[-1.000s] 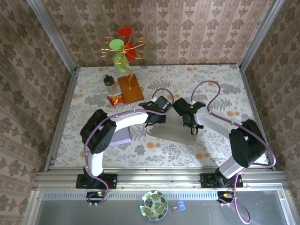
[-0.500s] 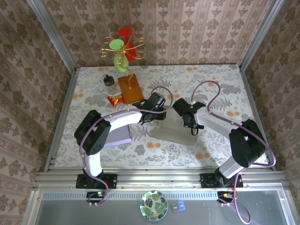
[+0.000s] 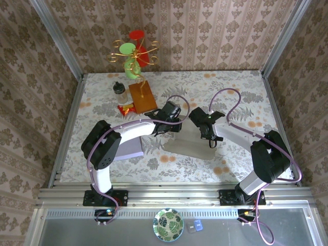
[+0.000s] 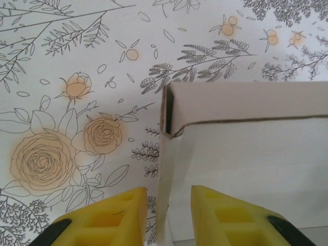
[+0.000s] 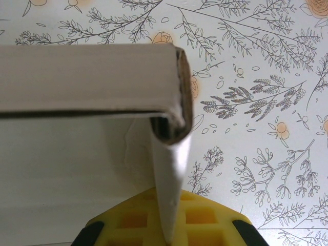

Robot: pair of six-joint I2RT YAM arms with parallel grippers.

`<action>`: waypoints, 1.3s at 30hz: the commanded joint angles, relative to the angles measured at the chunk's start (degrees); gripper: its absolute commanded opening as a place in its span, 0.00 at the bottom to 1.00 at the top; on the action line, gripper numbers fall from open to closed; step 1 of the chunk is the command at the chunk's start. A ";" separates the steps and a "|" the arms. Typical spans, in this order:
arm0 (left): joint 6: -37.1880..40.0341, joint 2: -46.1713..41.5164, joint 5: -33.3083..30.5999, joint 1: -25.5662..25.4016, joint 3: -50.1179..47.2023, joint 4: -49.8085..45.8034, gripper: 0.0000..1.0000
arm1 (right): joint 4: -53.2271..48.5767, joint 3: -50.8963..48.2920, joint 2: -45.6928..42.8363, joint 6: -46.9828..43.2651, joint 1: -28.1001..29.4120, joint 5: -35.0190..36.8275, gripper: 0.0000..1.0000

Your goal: Fold the paper box

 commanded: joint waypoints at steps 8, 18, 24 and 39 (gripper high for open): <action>1.70 2.19 -3.64 -0.43 0.18 -4.25 0.17 | -1.61 0.81 1.73 0.35 -0.46 1.28 0.00; 2.11 2.56 -4.03 -1.39 2.94 -5.39 0.05 | -1.48 0.80 2.35 0.82 -1.22 -0.52 0.00; -0.42 -0.50 -3.10 -1.37 6.69 -8.10 0.44 | -1.55 0.51 2.39 2.67 -2.65 -4.19 0.00; -8.01 -16.56 -2.15 6.86 7.42 -7.42 0.44 | 1.43 -6.53 -3.18 17.61 -11.27 -20.54 0.00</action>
